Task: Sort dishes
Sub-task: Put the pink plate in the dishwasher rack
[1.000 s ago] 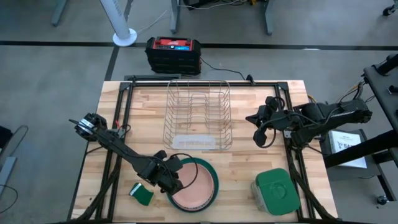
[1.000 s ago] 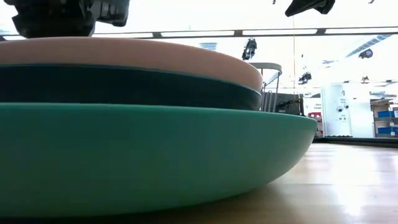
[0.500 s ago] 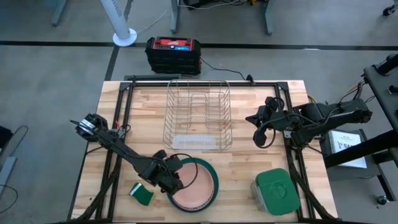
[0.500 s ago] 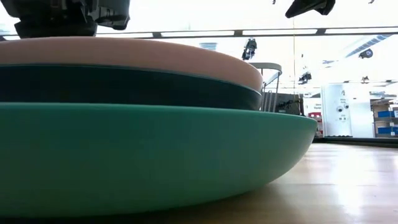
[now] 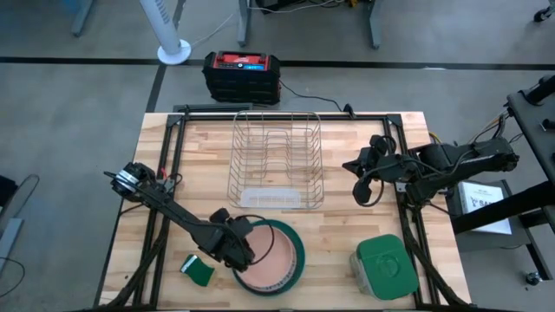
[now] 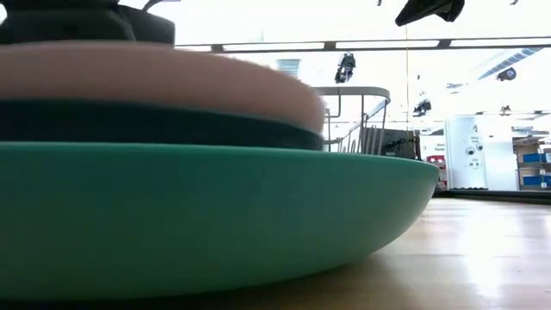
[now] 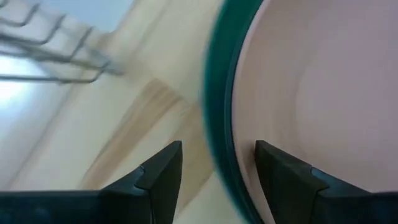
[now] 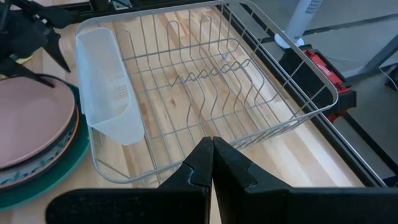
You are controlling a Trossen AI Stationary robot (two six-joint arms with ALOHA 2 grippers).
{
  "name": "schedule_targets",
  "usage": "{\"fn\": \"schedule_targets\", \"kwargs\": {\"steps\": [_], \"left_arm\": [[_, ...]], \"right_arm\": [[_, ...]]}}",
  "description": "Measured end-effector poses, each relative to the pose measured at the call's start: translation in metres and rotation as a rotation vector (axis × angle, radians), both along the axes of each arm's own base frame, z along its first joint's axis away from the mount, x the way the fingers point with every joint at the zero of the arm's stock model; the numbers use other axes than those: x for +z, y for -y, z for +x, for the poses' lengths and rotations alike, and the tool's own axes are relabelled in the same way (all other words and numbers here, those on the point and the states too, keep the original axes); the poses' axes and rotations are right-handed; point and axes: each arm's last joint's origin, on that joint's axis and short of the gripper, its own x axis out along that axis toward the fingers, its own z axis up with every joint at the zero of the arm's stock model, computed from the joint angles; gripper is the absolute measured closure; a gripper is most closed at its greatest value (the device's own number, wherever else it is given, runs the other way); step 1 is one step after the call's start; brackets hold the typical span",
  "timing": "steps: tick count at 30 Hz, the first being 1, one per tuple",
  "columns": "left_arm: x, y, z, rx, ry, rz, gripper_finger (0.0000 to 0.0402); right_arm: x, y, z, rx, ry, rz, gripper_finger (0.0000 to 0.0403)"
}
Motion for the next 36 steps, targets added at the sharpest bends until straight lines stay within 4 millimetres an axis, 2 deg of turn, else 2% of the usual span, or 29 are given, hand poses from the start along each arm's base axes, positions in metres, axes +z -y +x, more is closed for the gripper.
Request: {"fn": "schedule_targets", "kwargs": {"steps": [4, 11, 16, 20, 23, 36], "left_arm": [[0.006, -0.003, -0.004, 0.030, -0.038, 0.053, 0.0212], [0.022, -0.002, 0.002, 0.011, -0.001, 0.109, 0.0212], [0.031, 0.004, 0.006, -0.123, -0.027, 0.097, 0.0212], [0.032, 0.016, 0.005, -0.339, -0.039, 0.121, 0.0212], [0.034, 0.019, 0.004, -0.381, -0.034, 0.124, 0.0212], [0.008, 0.011, -0.008, -0.269, -0.060, 0.124, 0.0212]], "right_arm": [[-0.001, 0.000, 0.000, 0.000, -0.002, 0.000, 0.0403], [-0.001, 0.000, 0.000, -0.005, -0.001, 0.005, 0.0403], [-0.003, 0.000, 0.000, -0.006, -0.005, 0.006, 0.0403], [-0.004, 0.000, 0.000, -0.006, -0.008, 0.005, 0.0403], [-0.005, 0.000, 0.000, -0.005, -0.011, 0.006, 0.0403], [-0.009, 0.000, 0.000, -0.003, -0.026, 0.003, 0.0403]]}}
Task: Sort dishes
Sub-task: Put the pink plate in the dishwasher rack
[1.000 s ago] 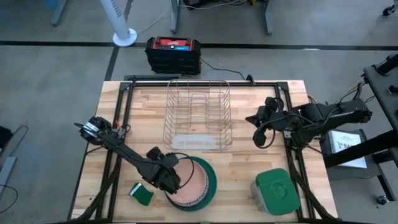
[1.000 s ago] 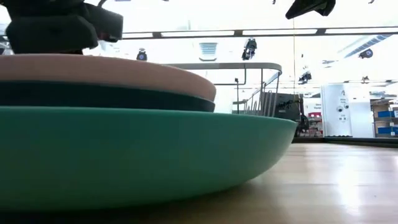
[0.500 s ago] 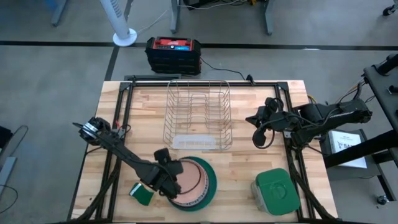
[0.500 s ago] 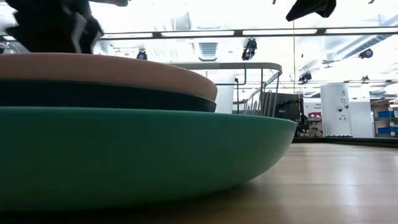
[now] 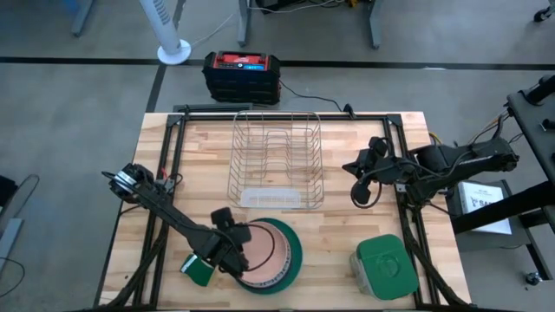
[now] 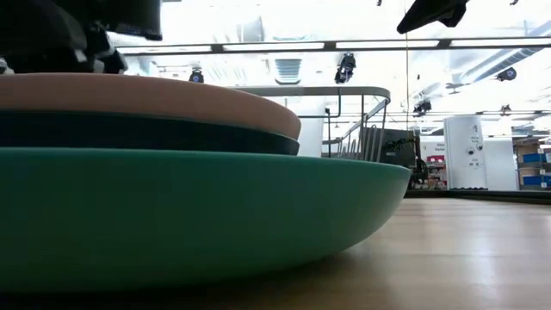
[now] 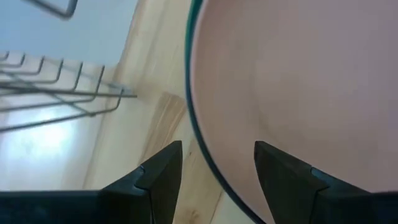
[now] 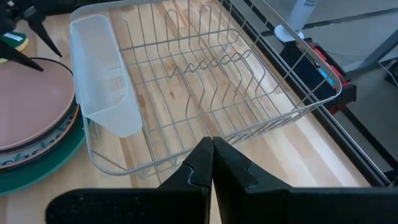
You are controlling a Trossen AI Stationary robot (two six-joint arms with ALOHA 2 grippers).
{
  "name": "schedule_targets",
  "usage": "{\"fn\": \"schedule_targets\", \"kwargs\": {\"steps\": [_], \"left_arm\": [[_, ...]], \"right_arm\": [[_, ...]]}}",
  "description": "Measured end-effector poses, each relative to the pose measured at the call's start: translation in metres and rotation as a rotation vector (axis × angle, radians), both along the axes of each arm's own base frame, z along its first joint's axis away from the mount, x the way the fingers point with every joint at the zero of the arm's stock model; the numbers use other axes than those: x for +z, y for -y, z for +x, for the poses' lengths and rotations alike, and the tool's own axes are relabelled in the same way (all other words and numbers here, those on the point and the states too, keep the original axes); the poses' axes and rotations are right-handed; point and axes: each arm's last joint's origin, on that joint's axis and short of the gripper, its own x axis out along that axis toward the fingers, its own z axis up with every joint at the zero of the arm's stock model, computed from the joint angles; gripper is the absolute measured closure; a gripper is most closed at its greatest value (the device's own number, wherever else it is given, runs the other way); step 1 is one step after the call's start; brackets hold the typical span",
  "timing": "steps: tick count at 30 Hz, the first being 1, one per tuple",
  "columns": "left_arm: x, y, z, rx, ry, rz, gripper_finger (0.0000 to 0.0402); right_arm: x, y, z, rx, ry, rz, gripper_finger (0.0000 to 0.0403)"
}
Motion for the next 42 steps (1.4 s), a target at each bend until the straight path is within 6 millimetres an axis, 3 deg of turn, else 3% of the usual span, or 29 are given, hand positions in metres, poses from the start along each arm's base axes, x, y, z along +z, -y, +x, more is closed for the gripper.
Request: {"fn": "schedule_targets", "kwargs": {"steps": [12, 25, 42], "left_arm": [[-0.006, -0.004, -0.006, 0.101, -0.021, -0.007, 0.0212], [0.018, -0.004, -0.004, 0.159, -0.010, 0.044, 0.0212], [0.006, -0.002, -0.005, 0.293, -0.026, -0.029, 0.0212]], "right_arm": [[-0.007, 0.000, 0.000, 0.000, -0.021, -0.005, 0.0403], [-0.008, 0.000, 0.000, 0.000, -0.024, -0.005, 0.0403], [-0.014, 0.000, 0.000, -0.007, -0.037, -0.003, 0.0403]]}}
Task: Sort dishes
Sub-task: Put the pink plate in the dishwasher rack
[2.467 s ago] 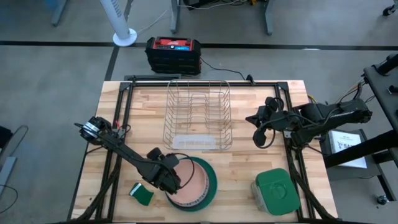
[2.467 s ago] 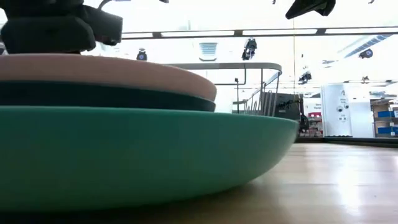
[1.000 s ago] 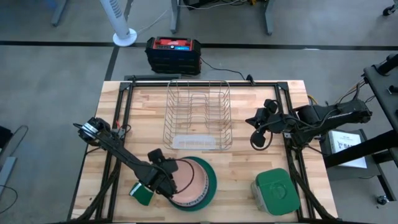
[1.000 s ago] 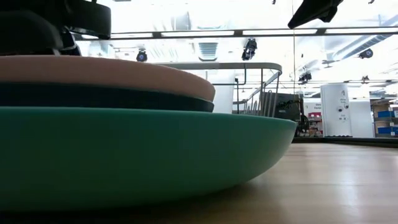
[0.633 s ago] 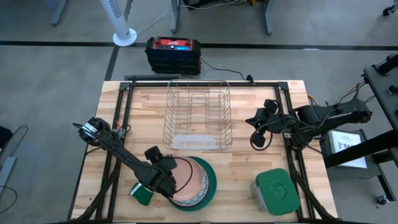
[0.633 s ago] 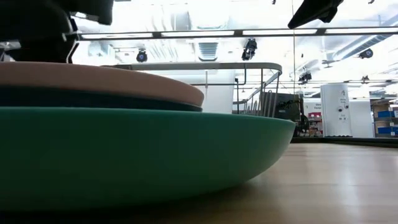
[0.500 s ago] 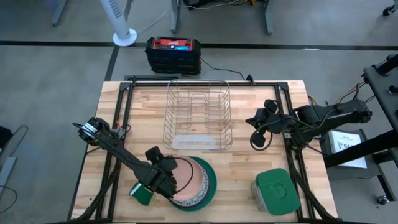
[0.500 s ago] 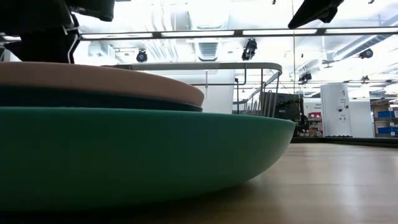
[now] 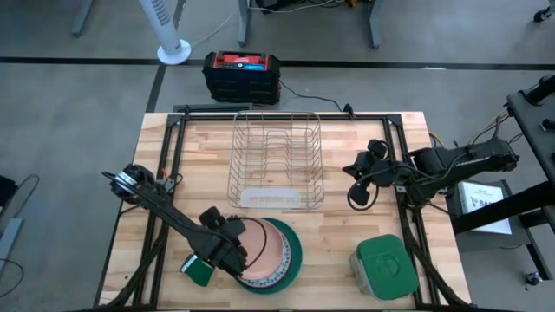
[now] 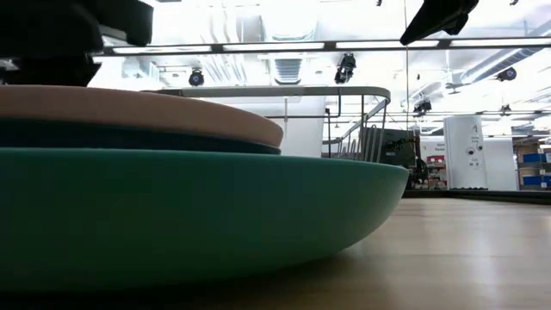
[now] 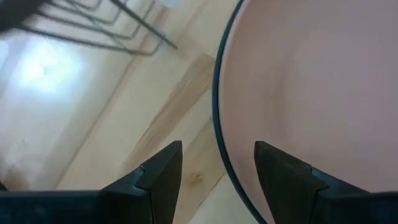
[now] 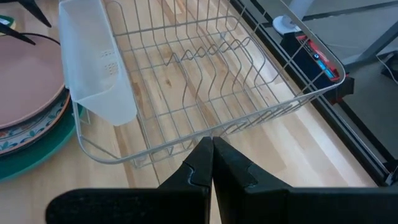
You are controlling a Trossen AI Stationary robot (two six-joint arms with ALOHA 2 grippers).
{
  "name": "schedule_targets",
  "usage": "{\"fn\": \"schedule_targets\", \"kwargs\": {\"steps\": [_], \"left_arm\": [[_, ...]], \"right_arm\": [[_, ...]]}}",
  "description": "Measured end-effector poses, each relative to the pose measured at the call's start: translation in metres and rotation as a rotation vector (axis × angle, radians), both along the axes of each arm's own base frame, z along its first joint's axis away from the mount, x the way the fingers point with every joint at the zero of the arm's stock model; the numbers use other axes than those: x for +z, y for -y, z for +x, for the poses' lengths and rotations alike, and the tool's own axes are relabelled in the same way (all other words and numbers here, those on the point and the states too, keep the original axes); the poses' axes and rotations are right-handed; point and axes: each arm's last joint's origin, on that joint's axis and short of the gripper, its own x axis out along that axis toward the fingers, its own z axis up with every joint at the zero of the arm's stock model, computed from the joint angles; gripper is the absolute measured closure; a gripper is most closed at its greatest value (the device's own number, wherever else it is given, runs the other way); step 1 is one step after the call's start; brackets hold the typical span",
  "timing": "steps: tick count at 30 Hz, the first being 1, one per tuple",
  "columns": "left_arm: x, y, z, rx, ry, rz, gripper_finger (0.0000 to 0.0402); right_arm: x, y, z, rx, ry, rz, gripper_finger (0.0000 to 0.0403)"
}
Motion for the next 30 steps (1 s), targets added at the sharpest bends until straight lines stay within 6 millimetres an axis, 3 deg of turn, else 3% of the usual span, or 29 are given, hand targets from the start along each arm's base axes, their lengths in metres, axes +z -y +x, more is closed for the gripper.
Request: {"fn": "schedule_targets", "kwargs": {"steps": [7, 15, 30], "left_arm": [[-0.010, -0.001, -0.002, 0.045, -0.055, 0.049, 0.0212], [0.003, -0.005, -0.007, 0.075, -0.112, 0.109, 0.0217], [0.030, 0.006, 0.008, -0.029, -0.038, 0.056, 0.0346]], "right_arm": [[0.000, 0.000, 0.000, 0.000, 0.003, 0.001, 0.0403], [0.000, 0.000, 0.000, -0.008, 0.007, 0.010, 0.0403], [0.000, 0.000, 0.000, -0.009, 0.008, 0.011, 0.0403]]}}
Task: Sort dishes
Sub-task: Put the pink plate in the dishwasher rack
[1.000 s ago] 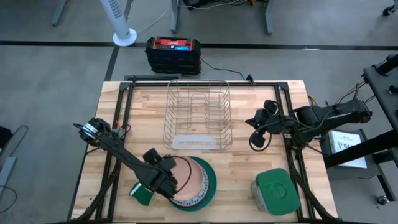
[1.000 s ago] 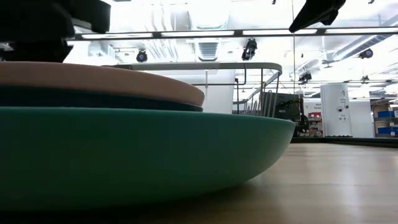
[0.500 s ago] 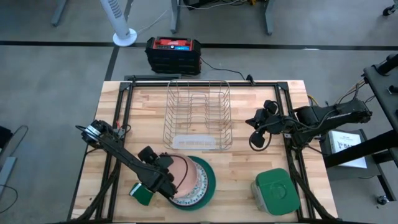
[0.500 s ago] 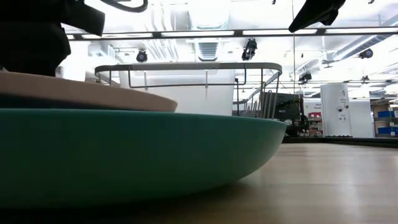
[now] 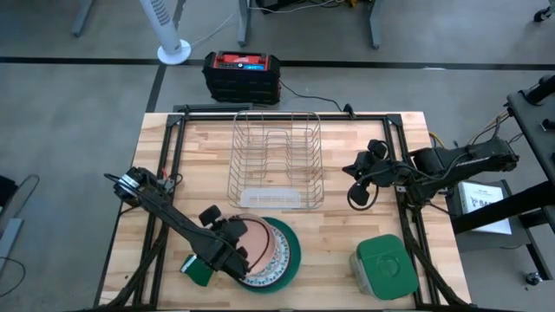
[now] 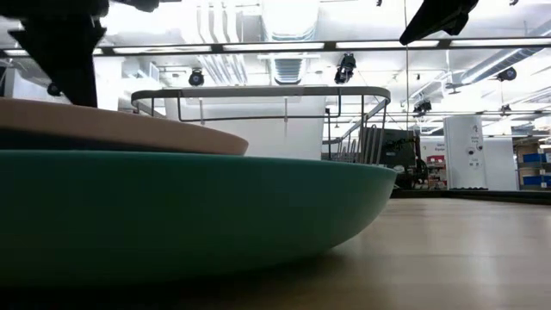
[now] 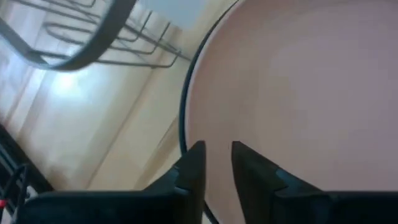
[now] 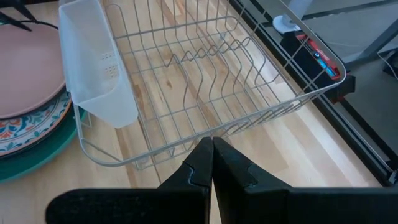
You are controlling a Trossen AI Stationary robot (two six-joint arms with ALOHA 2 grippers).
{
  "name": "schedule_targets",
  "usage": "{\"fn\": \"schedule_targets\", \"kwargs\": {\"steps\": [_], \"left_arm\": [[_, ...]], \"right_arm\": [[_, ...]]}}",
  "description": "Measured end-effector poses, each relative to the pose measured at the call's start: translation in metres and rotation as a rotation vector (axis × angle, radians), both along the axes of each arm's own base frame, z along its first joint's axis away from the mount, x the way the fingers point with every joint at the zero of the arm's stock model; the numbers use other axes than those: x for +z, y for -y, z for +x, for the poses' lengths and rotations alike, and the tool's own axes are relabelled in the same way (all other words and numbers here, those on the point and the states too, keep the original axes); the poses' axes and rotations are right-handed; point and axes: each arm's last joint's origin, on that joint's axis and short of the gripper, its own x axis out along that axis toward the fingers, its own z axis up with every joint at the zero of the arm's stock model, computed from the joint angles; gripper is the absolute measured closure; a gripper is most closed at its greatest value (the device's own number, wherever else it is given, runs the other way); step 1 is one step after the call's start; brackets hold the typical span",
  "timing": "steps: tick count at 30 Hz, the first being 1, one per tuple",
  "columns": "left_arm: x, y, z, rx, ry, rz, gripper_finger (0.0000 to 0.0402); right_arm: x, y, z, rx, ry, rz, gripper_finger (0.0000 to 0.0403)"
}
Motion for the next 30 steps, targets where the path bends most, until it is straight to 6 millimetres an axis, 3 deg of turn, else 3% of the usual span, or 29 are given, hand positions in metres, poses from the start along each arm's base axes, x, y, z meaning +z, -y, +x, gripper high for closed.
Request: {"fn": "schedule_targets", "kwargs": {"steps": [4, 9, 18, 24, 30], "left_arm": [[0.012, 0.005, -0.004, -0.023, -0.016, 0.014, 0.0373], [0.025, 0.016, -0.006, -0.182, -0.004, 0.024, 0.0398], [0.029, 0.056, -0.006, -0.537, 0.095, -0.092, 0.0401], [0.034, 0.069, -0.001, -0.554, 0.229, -0.168, 0.0393], [0.033, 0.073, -0.002, -0.501, 0.266, -0.204, 0.0361]], "right_arm": [[0.000, 0.000, 0.000, -0.006, 0.004, 0.009, 0.0403], [0.000, 0.000, 0.000, -0.005, 0.004, 0.010, 0.0403], [-0.003, 0.000, 0.000, -0.003, -0.008, 0.008, 0.0403], [-0.005, 0.000, 0.000, -0.003, -0.012, 0.007, 0.0403], [-0.005, 0.000, 0.000, -0.003, -0.011, 0.007, 0.0403]]}}
